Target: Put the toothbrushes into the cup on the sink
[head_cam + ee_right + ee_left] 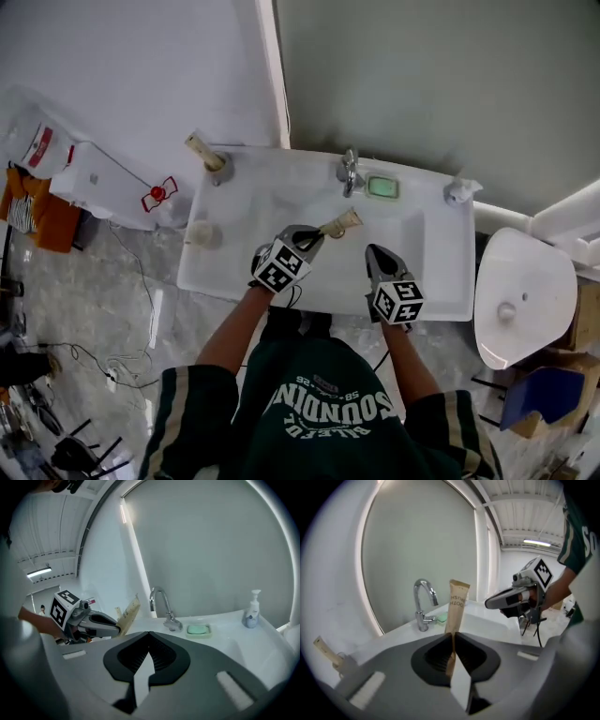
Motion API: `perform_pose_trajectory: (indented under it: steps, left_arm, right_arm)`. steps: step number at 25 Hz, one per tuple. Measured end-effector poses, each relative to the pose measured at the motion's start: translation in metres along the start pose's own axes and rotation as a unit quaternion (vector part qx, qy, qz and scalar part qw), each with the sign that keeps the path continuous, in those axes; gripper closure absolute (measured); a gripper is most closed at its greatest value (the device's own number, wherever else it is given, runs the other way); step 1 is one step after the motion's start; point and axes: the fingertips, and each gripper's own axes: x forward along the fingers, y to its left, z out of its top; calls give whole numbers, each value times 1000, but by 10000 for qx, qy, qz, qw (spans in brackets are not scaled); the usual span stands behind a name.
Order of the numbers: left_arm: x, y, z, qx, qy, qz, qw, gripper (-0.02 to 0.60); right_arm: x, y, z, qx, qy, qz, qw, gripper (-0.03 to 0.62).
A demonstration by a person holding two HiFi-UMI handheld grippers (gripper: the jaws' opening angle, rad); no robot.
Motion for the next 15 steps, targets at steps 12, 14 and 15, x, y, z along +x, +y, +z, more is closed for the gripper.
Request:
perform_pose_trajectory:
  steps: [12, 14, 15]
  left_arm:
    - [-84, 55, -47, -1018, -462, 1192, 9866, 506]
    - [-98, 65, -55, -1257, -597, 1433, 9798, 506]
    - [-106, 71, -60, -1368, -662, 1565, 9759, 506]
  right_arm:
    - [62, 73, 10, -480, 229, 952, 9940, 591]
    - [67, 81, 10, -522, 257, 1056, 9927, 592]
    - [70, 84, 10, -541, 269, 1103, 9921, 591]
